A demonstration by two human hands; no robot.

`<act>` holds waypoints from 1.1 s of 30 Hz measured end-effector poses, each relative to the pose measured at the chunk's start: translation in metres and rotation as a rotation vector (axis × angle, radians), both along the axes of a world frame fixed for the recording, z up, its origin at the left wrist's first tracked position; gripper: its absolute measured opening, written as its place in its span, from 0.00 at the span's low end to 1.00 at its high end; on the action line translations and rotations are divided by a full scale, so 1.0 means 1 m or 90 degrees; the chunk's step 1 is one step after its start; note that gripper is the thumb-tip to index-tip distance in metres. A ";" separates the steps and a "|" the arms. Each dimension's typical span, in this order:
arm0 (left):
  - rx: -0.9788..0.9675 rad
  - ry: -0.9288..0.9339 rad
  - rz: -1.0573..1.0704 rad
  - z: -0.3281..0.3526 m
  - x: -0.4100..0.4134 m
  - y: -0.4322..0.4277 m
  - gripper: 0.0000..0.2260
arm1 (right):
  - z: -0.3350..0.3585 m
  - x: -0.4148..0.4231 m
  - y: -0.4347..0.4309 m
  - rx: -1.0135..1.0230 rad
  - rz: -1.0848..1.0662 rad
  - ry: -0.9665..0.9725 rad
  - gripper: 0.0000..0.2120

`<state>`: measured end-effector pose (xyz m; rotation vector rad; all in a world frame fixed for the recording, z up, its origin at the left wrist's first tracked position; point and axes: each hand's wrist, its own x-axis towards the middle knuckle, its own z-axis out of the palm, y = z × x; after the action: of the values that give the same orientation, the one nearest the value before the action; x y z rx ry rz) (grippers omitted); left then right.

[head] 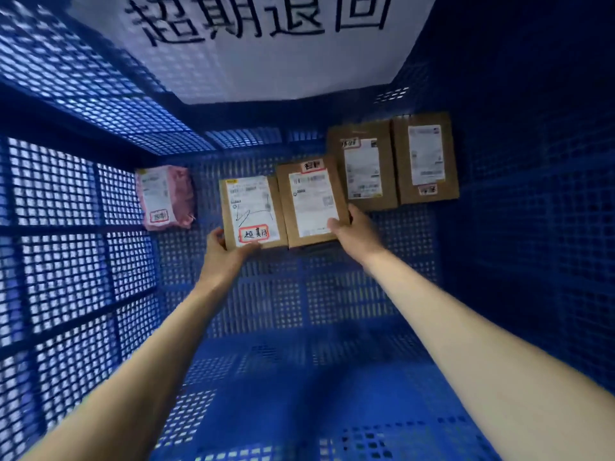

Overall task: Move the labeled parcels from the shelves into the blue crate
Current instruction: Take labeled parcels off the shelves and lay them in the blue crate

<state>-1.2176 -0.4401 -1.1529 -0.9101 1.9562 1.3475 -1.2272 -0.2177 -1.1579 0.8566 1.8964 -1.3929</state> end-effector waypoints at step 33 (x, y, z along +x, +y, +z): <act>-0.319 0.011 -0.737 -0.097 -0.061 0.029 0.39 | -0.092 -0.017 -0.046 0.408 0.615 0.074 0.32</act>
<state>-1.2790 -0.4113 -1.2502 0.1425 2.2490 0.2002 -1.2439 -0.2637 -1.2500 0.0238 2.3807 -0.2532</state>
